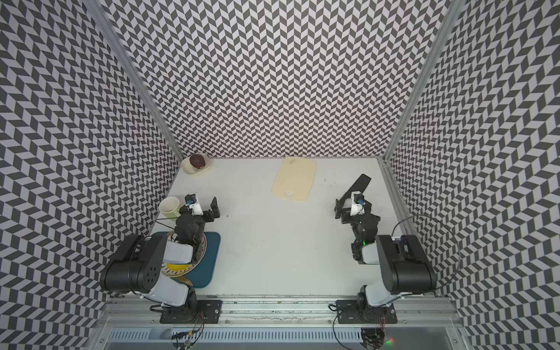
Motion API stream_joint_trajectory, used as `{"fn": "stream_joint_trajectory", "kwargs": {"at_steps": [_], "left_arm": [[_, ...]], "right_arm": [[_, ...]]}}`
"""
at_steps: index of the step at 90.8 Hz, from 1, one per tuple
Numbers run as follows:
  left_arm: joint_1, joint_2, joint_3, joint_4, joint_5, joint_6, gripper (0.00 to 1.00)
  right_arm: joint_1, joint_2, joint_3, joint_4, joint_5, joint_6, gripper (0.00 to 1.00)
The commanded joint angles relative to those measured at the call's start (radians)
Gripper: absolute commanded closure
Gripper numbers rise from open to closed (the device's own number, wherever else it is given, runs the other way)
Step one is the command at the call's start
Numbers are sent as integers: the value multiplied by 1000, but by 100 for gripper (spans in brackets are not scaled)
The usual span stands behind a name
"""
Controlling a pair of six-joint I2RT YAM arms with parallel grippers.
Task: Align the knife with the edge of the cutting board
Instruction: Move the work surface to the center of the board.
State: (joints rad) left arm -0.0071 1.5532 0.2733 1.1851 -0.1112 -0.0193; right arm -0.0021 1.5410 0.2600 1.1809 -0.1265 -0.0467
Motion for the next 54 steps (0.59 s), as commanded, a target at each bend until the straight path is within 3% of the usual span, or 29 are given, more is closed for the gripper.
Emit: {"fn": "stream_joint_trajectory", "kwargs": {"at_steps": [1,54], "left_arm": [[-7,-8,-6,33,-7,1,0],[-5,-10,-8,38,-3,0,0]], "right_arm": [[6,-10,16,20,14,11,0],[3,-11,16,22,21,15,0]]}}
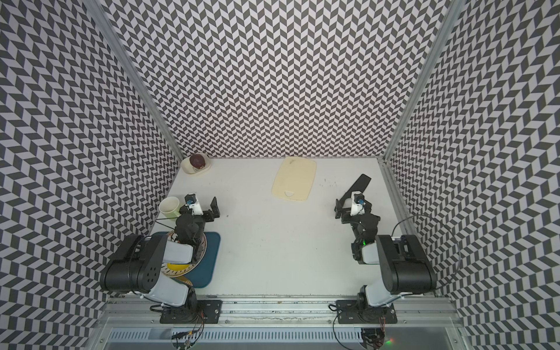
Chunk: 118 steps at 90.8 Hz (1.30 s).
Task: Align the knife with the edge of the cutting board
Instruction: Move the work surface to the center of the board.
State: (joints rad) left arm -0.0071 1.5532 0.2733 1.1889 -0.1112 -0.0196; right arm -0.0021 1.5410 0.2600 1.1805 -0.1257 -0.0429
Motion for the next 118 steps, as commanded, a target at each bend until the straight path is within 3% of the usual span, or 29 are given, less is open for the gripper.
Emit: {"fn": "stream_joint_trajectory", "kwargs": {"at_steps": [1,5,11,15,21,27,33,42,47,62,72,86,97,107,118], "left_arm": [[-5,-11,-7,36,-5,1,0],[-7,-35,19,-16,-12,4,0],[-8,-110,132,-296,-6,-4,0],[-8,-139,194,-387,-12,-7,0],[-8,-213,263,-494,-88,-55,0],[-4,-286,324,-559,-148,-108,0],[-3,-348,377,-626,-174,-156,0],[2,-420,412,-717,-304,-422,0],[14,-450,427,-788,-312,-522,0],[18,-491,386,-830,-257,-649,0],[-76,-485,352,-882,-325,-737,0],[-341,-443,302,-976,-553,-796,0],[-536,-388,238,-953,-701,-859,0],[-636,-333,235,-966,-718,-850,0],[-663,-279,266,-1028,-702,-809,0]], "right_arm": [[3,-11,17,22,27,14,0],[4,-18,20,11,42,21,0],[8,-65,30,-42,79,30,0],[16,-120,48,-121,123,38,0],[27,-207,88,-248,188,69,0],[28,-298,147,-398,284,246,0],[27,-346,222,-525,291,369,0],[24,-357,340,-738,294,595,0],[16,-340,398,-861,317,718,0],[1,-264,434,-800,58,618,0],[31,-197,448,-764,-40,584,0],[148,-58,580,-881,-39,496,0],[280,70,709,-967,15,409,0],[382,209,849,-1058,48,322,0],[427,372,995,-1114,-12,286,0]]}}
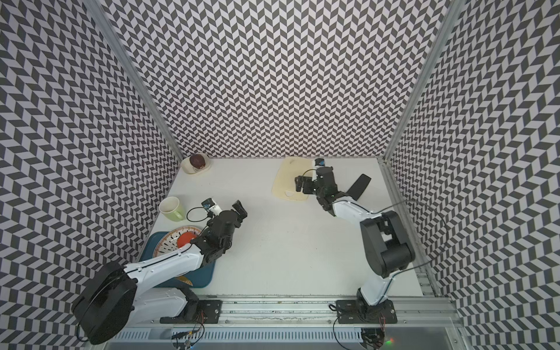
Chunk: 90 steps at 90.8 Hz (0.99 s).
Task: Align the knife with the edge of the cutting board
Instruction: Move the work surface to the center of the board.
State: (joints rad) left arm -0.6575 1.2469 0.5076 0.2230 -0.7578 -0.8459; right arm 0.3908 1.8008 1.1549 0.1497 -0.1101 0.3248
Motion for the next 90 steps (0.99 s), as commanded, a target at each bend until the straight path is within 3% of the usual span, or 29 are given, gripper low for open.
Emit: {"fn": "stream_joint_trajectory", "kwargs": {"at_steps": [1,18,33,73,90], "left_arm": [[-13,29,34,-65,-51,21,0],[-7,33,47,-45,30,51,0],[1,-3,55,-60,104,41,0],[-2,-218,-9,-155,-74,-47,0],[-7,-261,-14,-172,-99,-46,0]], "right_arm": [[37,126,112,-90,-32,-84,0],[97,316,308,-200,-4,-144,0],[114,398,359,-237,-3,-150,0],[285,374,245,-229,-44,-69,0],[370,380,284,-226,-80,-27,0]]}}
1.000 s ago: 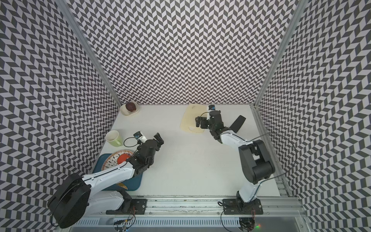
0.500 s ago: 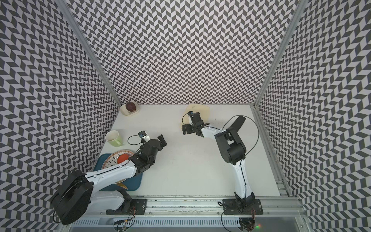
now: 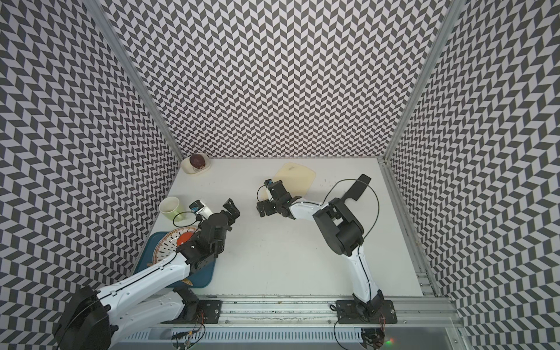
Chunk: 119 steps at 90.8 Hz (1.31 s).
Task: Align the knife with the edge of the cutting board
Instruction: Move the work surface to the center of the board, then adjust the work surface at the center of the board.
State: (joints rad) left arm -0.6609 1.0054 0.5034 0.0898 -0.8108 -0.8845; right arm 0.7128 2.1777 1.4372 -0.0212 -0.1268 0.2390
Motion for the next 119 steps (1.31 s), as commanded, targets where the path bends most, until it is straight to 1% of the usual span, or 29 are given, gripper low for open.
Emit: {"fn": "stream_joint_trajectory", "kwargs": {"at_steps": [1,7,19,26,33,38,50,61,70,79,87,99,111,119], "left_arm": [[-4,-21,-9,-41,-49,-8,0],[-8,-31,-5,-52,-60,-6,0],[-12,-41,-10,-34,-59,13,0],[-13,-27,-10,-19,-41,25,0],[-13,3,-8,17,-10,56,0],[-12,37,-2,40,22,75,0],[-11,132,18,100,97,108,0],[-3,223,39,159,181,140,0],[17,315,60,228,315,168,0],[60,415,96,262,451,158,0],[111,489,124,287,552,126,0],[151,602,155,351,677,95,0],[153,703,258,267,734,102,0],[156,732,267,276,759,86,0]], "right_arm": [[53,2,3,-55,-68,59,0],[71,-15,6,-53,-80,64,0],[60,-106,-45,-23,-23,90,0],[22,-164,-66,-5,35,100,0],[-43,-179,-51,-5,109,105,0],[-103,-162,-15,-16,114,97,0],[-233,-57,148,-88,106,61,0],[-306,52,291,-129,120,31,0],[-353,151,413,-166,90,19,0],[-389,244,526,-216,32,-3,0],[-407,302,584,-244,-16,-30,0],[-419,341,595,-250,-103,-33,0],[-419,339,581,-275,-139,-30,0],[-418,318,541,-288,-169,-26,0]]}}
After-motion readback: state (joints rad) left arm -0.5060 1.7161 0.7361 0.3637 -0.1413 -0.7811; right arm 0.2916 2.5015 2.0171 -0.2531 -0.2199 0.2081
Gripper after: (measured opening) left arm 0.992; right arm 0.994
